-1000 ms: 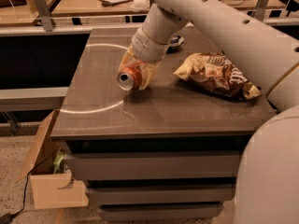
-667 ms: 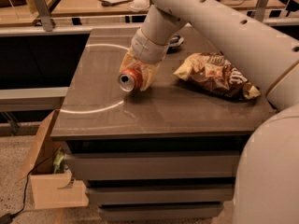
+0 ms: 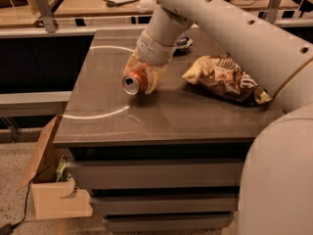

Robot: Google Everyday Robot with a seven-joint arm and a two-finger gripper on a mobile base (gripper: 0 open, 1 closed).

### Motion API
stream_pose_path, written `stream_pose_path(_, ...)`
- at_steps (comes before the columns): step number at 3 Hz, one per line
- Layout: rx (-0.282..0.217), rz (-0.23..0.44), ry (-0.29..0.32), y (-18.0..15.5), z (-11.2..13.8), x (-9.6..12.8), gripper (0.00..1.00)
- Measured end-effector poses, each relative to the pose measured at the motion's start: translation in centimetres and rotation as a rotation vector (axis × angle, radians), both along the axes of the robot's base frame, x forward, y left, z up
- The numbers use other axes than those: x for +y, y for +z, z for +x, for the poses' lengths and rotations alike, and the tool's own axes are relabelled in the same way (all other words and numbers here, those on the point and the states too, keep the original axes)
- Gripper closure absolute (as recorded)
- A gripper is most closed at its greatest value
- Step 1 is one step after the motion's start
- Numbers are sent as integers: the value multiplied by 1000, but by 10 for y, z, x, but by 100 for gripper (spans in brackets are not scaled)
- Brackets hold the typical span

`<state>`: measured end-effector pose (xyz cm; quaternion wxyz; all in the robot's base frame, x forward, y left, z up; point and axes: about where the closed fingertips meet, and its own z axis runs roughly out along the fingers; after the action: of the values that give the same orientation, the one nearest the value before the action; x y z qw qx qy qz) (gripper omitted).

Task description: Knock coke can over

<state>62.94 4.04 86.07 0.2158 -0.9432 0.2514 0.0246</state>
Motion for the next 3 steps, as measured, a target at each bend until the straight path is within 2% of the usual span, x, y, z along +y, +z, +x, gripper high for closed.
stream_pose_path(1, 4, 3, 0, -2, 1, 1, 12)
stream_pose_path(2, 7, 10, -2, -2, 0, 2, 0)
stream_pose_path(3, 0, 44, -19, 4, 1, 3, 0)
